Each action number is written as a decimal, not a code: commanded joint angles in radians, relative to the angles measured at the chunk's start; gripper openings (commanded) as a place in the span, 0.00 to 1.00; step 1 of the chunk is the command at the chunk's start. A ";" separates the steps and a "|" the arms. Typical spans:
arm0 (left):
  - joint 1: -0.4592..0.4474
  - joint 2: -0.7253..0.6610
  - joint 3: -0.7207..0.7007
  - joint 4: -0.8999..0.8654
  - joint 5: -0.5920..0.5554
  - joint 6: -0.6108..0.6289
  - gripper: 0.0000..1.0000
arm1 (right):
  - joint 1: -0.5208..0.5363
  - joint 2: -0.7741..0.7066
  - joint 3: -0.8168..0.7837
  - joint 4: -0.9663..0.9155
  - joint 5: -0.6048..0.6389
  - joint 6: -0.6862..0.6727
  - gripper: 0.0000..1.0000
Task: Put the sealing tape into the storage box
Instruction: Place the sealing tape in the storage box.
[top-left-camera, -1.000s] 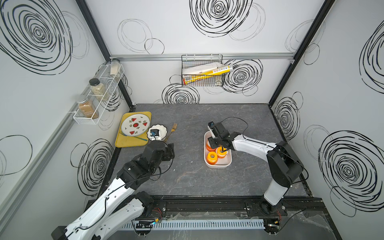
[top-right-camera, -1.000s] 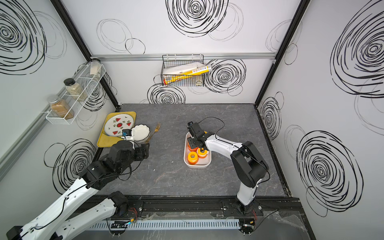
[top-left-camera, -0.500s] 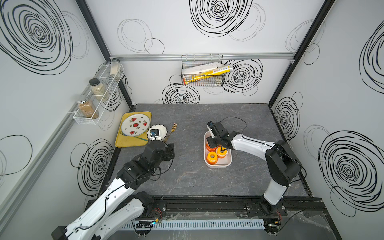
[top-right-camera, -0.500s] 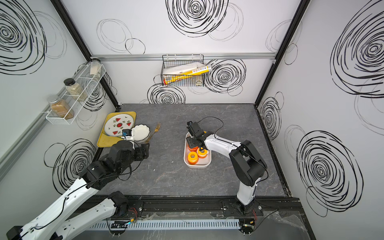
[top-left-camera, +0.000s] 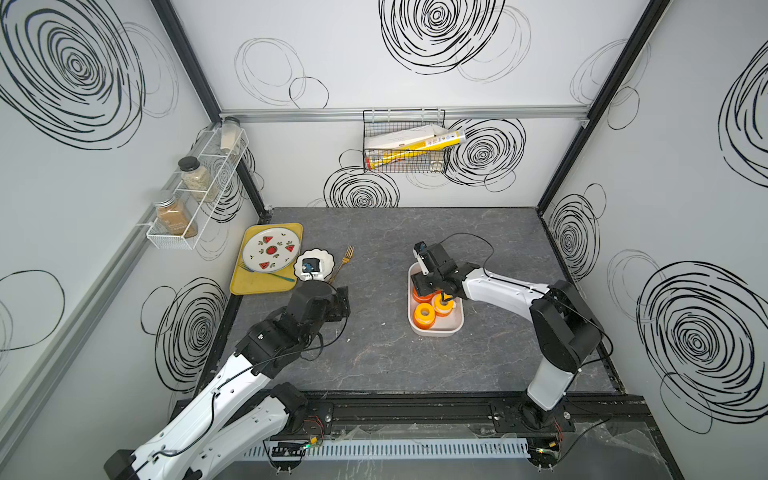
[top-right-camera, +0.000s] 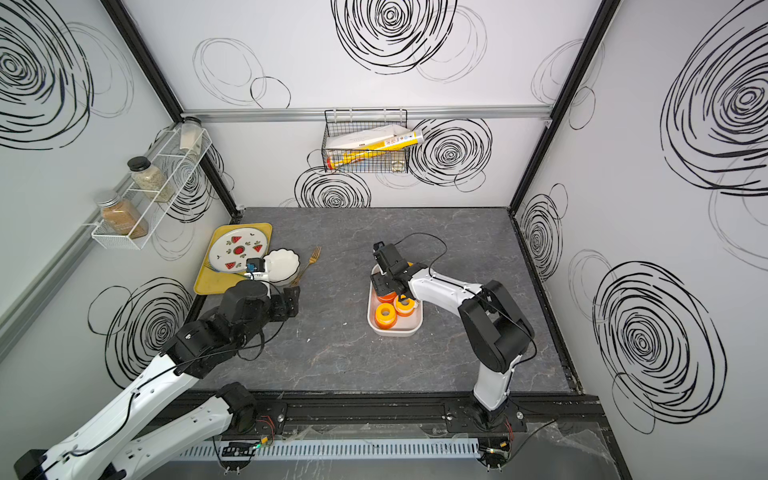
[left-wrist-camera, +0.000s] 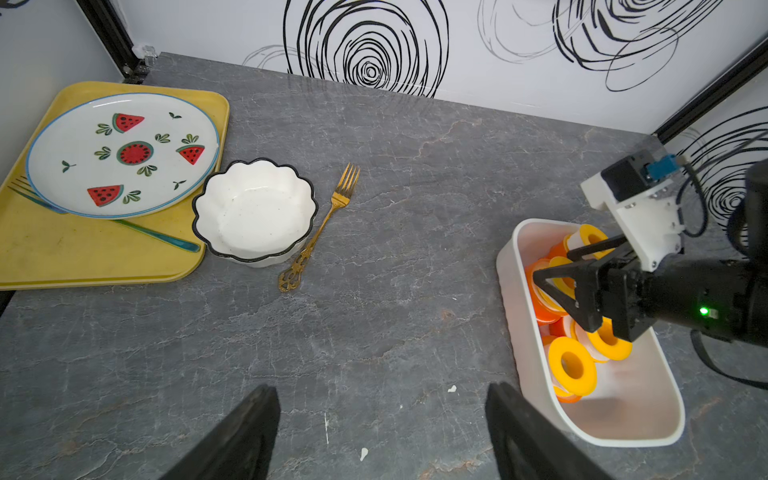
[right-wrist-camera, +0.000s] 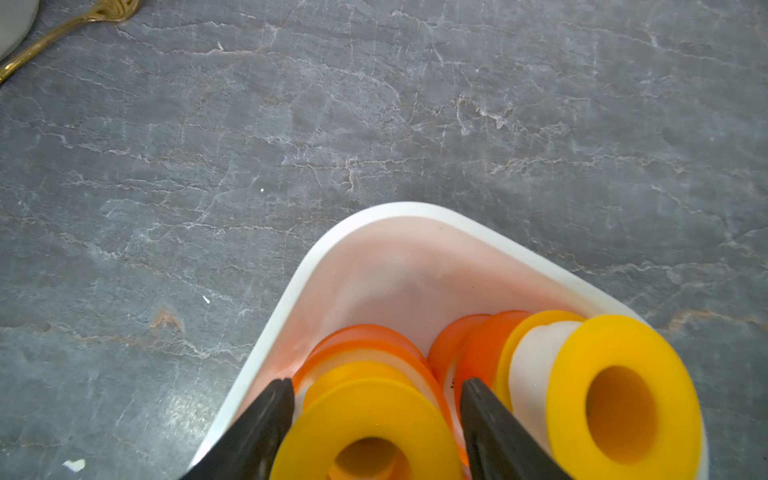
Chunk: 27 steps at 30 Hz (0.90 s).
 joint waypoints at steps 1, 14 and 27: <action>0.007 0.002 -0.007 0.033 0.006 0.012 0.85 | -0.003 -0.043 0.023 0.008 -0.016 0.010 0.69; 0.007 -0.001 -0.006 0.031 0.006 0.013 0.85 | -0.003 -0.191 -0.070 0.005 -0.035 0.029 0.64; 0.007 -0.021 -0.004 0.031 -0.012 0.009 0.85 | -0.003 -0.588 -0.432 0.128 0.061 0.134 0.59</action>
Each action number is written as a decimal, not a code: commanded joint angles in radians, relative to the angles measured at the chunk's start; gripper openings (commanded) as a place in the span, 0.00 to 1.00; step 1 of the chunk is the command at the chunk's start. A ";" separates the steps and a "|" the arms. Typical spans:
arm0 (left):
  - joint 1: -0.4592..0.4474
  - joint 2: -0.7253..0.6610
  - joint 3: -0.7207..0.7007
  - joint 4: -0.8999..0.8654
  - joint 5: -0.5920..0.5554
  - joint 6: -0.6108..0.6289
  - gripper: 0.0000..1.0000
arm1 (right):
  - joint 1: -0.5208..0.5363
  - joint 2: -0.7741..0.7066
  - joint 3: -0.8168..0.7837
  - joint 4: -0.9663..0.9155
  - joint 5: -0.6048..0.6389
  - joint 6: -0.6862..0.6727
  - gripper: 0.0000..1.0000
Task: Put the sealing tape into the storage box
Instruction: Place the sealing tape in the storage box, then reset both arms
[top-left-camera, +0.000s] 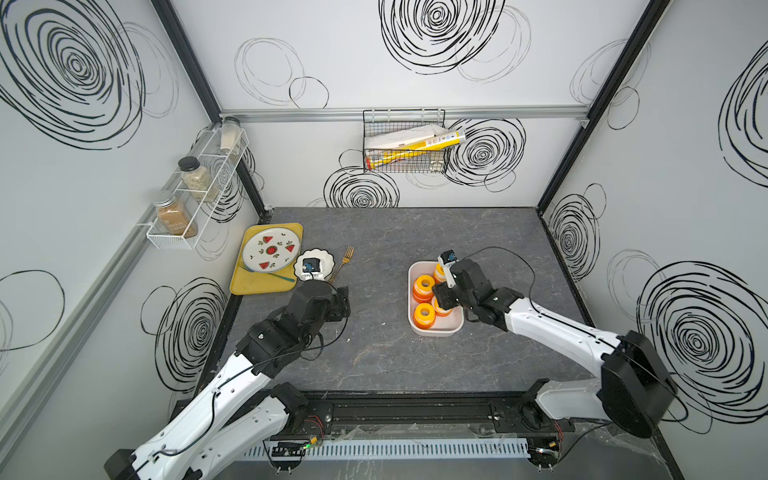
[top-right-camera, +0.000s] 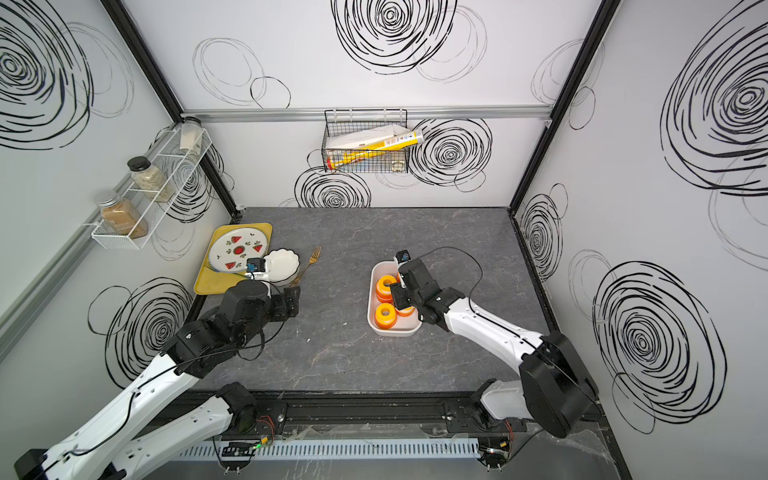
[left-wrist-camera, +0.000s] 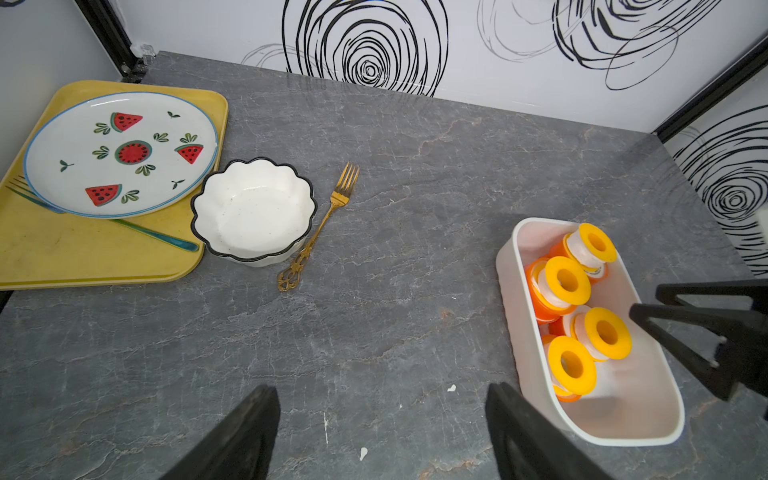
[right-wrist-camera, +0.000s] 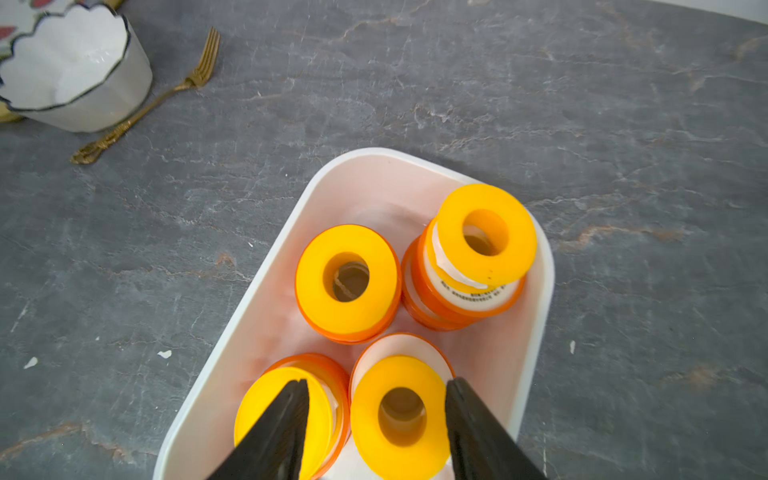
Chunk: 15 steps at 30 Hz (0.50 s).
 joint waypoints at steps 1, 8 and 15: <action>0.007 -0.024 -0.003 0.028 -0.020 0.005 0.85 | -0.003 -0.137 -0.090 0.055 0.074 0.059 0.61; 0.005 -0.019 0.045 0.045 -0.085 -0.050 0.93 | -0.003 -0.473 -0.283 0.061 0.399 0.131 0.77; 0.013 -0.008 -0.127 0.423 -0.126 0.029 0.96 | -0.003 -0.743 -0.471 0.266 0.595 0.054 0.96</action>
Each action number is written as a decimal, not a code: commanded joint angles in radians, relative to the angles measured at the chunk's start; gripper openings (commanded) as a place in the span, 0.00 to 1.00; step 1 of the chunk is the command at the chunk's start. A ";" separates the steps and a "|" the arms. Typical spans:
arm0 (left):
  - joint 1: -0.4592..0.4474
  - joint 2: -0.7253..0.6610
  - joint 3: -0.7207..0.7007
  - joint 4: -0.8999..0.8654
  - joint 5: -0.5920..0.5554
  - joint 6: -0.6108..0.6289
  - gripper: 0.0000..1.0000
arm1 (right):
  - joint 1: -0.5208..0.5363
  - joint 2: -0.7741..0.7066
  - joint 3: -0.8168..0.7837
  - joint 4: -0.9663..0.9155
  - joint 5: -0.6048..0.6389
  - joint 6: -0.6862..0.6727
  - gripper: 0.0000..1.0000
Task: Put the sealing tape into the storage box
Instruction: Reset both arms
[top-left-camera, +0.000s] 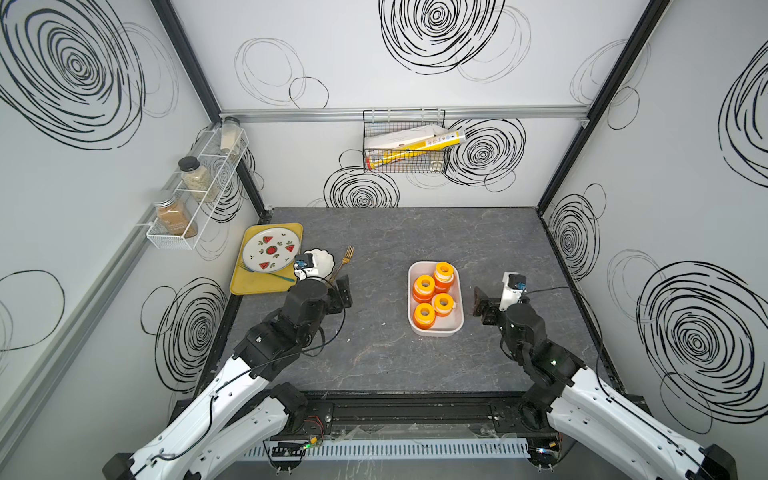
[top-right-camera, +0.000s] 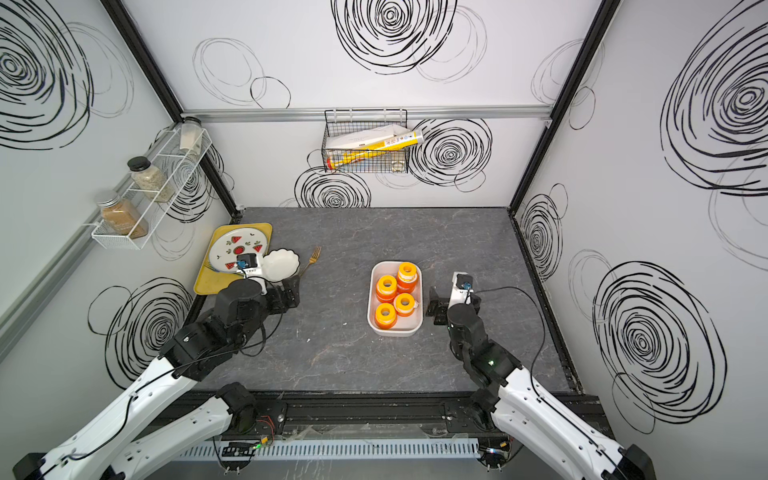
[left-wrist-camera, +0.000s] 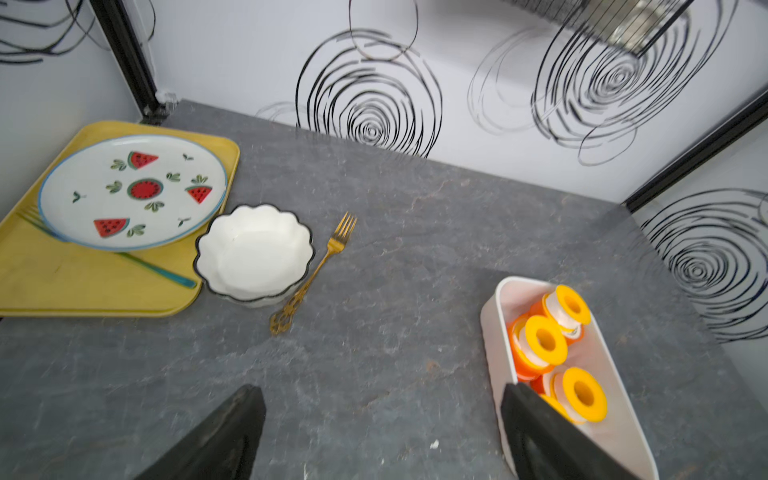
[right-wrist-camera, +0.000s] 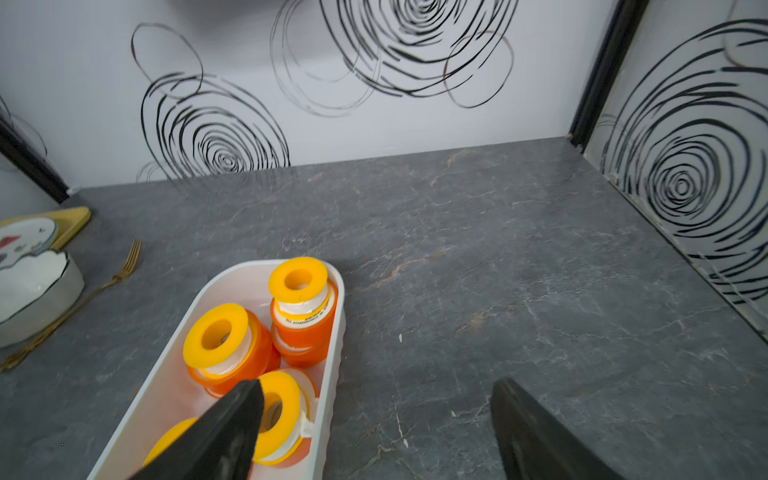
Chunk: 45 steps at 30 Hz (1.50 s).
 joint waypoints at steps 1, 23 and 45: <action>0.014 0.024 -0.095 0.266 -0.080 0.049 0.96 | -0.004 -0.062 -0.058 0.146 0.188 -0.039 1.00; 0.461 0.623 -0.467 1.365 0.044 0.468 0.95 | -0.491 0.631 -0.183 0.972 0.008 -0.191 1.00; 0.600 0.786 -0.517 1.620 0.363 0.457 0.99 | -0.614 0.925 -0.136 1.235 -0.281 -0.305 1.00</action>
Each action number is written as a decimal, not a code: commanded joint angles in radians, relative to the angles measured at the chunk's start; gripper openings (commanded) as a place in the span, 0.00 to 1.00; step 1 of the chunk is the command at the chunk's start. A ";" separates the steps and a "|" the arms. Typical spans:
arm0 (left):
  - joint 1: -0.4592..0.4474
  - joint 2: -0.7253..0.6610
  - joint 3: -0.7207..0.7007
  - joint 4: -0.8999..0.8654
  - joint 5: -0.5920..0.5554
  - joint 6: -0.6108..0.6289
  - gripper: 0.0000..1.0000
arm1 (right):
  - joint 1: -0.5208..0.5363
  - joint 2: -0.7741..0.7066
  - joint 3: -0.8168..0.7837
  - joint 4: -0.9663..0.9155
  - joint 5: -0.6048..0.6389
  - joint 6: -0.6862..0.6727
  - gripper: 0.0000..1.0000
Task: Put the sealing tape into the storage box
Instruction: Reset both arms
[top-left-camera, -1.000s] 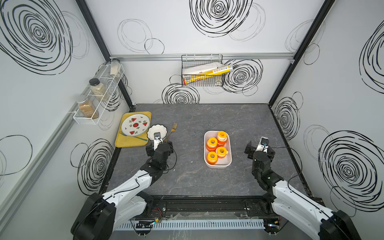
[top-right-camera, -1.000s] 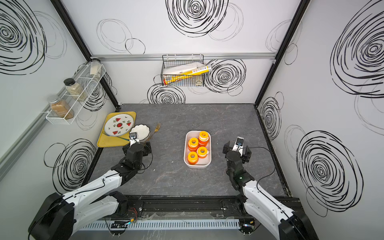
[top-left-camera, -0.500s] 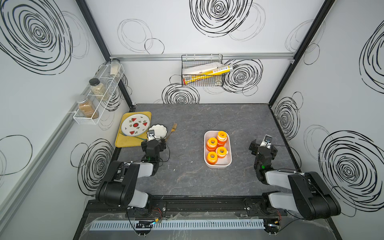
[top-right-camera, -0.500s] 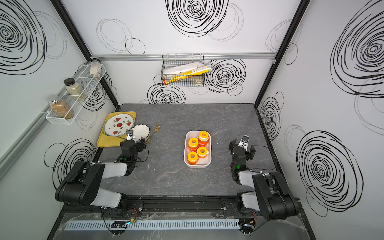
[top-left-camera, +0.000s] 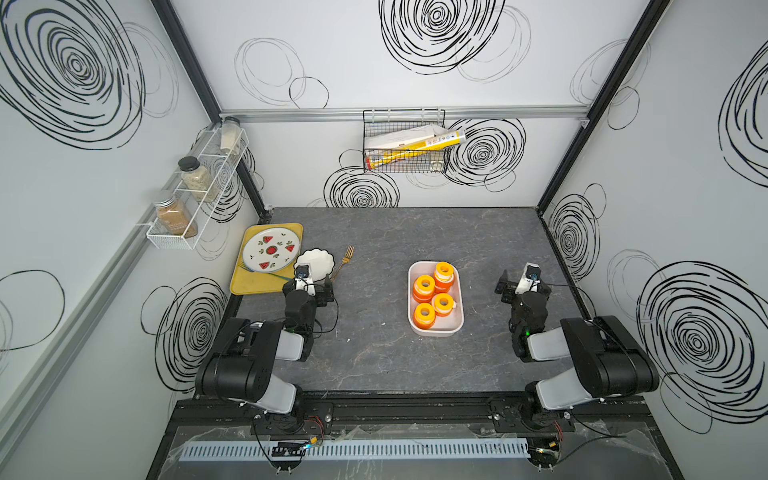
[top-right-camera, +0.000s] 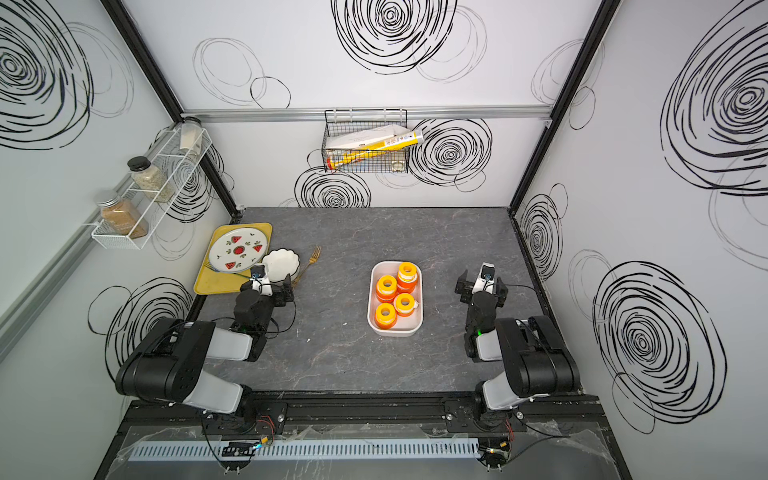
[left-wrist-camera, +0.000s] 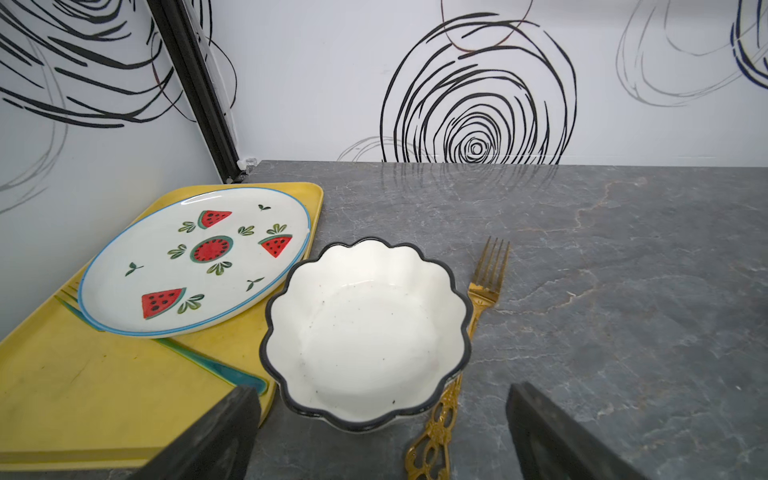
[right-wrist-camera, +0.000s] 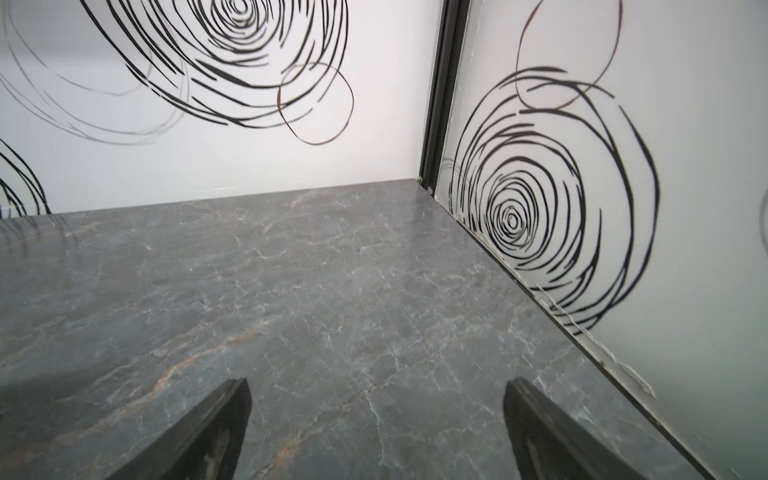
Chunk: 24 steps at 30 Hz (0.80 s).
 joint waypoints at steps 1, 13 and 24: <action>0.050 0.011 0.038 0.045 0.076 -0.037 0.99 | -0.012 -0.019 0.016 -0.050 -0.046 0.008 1.00; 0.045 0.008 0.036 0.045 0.067 -0.035 0.99 | -0.012 -0.017 0.007 -0.026 -0.046 0.004 1.00; 0.040 0.009 0.036 0.045 0.059 -0.033 0.99 | -0.012 -0.013 0.016 -0.036 -0.049 0.004 1.00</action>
